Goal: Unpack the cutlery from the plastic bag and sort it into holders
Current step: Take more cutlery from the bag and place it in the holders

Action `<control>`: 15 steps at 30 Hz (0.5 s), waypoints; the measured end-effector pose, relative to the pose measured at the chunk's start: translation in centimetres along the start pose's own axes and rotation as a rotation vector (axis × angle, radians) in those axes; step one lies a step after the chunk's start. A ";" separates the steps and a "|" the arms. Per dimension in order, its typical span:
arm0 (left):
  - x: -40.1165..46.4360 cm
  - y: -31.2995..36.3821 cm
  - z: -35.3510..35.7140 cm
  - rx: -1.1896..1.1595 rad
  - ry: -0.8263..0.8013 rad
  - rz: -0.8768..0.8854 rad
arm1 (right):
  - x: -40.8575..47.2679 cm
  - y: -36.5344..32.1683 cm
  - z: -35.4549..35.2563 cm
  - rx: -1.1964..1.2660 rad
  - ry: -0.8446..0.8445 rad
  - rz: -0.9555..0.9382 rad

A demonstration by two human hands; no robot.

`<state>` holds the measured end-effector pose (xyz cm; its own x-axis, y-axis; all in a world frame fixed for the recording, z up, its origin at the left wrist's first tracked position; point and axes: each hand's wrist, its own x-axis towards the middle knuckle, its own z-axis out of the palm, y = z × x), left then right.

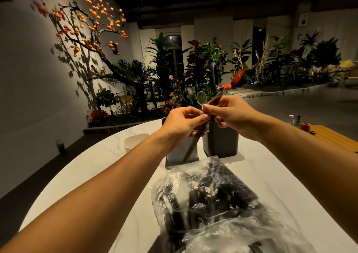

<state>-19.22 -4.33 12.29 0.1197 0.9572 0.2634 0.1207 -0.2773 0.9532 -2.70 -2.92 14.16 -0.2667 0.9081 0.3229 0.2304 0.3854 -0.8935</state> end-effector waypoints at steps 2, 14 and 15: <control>0.5 -0.3 0.3 0.033 0.017 0.030 | 0.3 0.0 -0.3 -0.009 -0.001 0.019; 6.5 -1.5 1.5 0.250 0.243 0.161 | 5.4 0.9 -5.4 -0.213 0.392 -0.153; 7.0 -1.7 1.7 0.252 0.236 0.163 | 5.9 1.0 -5.6 -0.248 0.412 -0.164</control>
<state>-16.93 2.68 12.30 -0.0694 0.8835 0.4633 0.3607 -0.4108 0.8374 1.23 3.78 16.91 0.0613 0.8022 0.5939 0.4446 0.5108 -0.7358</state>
